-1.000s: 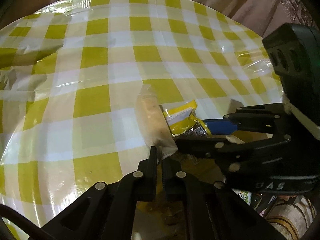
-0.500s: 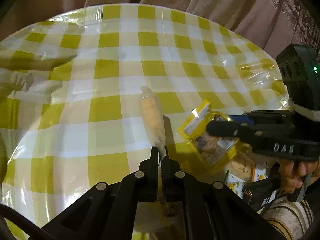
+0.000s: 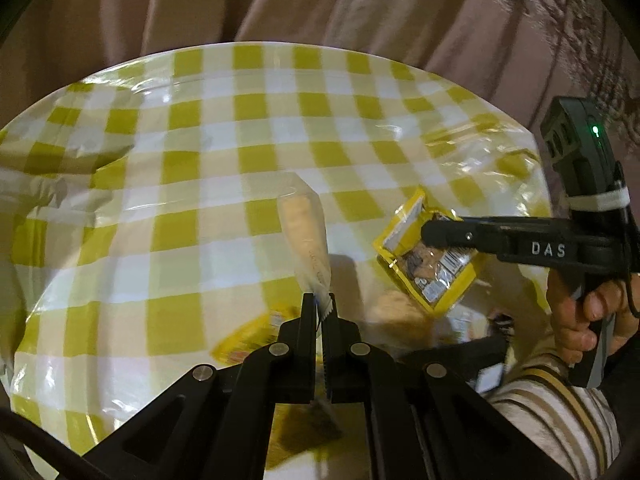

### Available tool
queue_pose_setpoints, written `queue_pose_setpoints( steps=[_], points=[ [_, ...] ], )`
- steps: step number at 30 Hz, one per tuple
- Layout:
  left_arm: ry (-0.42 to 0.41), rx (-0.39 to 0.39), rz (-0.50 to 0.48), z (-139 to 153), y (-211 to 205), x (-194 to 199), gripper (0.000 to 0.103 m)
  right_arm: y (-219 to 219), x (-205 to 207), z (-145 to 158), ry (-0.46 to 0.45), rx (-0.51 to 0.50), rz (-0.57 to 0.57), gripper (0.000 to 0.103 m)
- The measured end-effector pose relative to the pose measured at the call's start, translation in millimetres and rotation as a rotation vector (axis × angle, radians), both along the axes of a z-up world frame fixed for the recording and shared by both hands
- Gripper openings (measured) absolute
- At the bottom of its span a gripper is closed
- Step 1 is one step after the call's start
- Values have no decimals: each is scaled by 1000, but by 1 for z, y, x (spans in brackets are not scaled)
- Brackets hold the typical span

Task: Organize snacks
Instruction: 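Lift both packets and carry them over the white box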

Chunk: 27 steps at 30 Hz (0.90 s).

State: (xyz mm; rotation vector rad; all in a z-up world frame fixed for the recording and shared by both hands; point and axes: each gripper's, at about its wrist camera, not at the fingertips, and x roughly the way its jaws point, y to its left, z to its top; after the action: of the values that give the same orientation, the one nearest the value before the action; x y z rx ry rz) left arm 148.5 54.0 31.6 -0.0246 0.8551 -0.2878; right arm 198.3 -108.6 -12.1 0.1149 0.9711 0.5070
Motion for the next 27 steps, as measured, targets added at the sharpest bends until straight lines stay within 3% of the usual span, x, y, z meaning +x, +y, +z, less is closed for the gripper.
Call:
queue_pose_setpoints(
  steps=[11, 27],
  points=[
    [5, 6, -194, 11, -98, -34, 2, -89, -60, 22, -13, 19, -142, 23],
    [38, 59, -553, 15, -270, -88, 2, -265, -171, 27, 30, -62, -445, 23]
  ],
)
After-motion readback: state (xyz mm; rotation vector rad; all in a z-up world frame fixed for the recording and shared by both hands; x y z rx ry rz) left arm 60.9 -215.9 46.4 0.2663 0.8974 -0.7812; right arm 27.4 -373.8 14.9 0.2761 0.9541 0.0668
